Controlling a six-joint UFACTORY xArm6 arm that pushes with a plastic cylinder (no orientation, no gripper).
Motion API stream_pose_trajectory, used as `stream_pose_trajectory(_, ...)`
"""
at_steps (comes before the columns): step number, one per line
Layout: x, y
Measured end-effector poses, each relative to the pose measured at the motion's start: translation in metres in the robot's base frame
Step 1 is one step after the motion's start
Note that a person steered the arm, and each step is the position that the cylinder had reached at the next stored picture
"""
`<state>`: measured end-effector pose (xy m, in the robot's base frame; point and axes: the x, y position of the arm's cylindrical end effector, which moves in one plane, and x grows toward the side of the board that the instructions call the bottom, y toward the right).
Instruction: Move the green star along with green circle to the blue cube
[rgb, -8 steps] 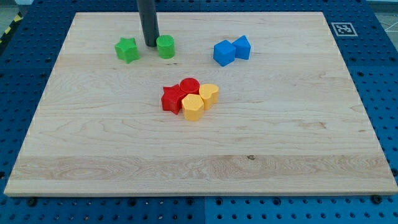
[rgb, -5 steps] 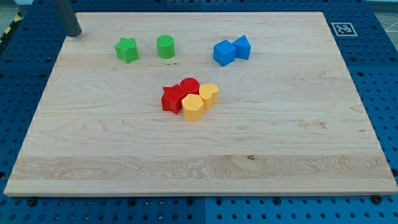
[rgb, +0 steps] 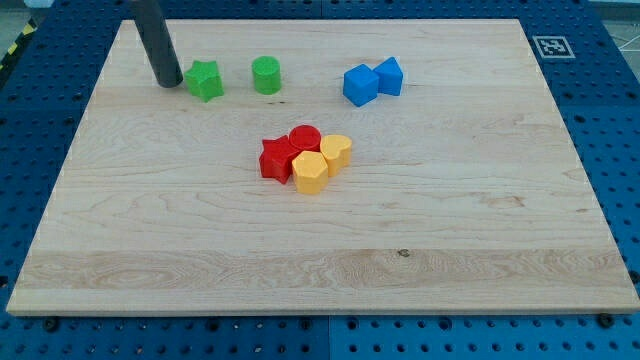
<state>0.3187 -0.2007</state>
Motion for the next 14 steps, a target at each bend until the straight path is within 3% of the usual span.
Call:
stream_pose_trajectory(4,0.041,0.020)
stream_pose_trajectory(10,-0.006,0.037)
stream_pose_trajectory(12,-0.047,0.022)
stream_pose_trajectory(14,-0.052,0.045)
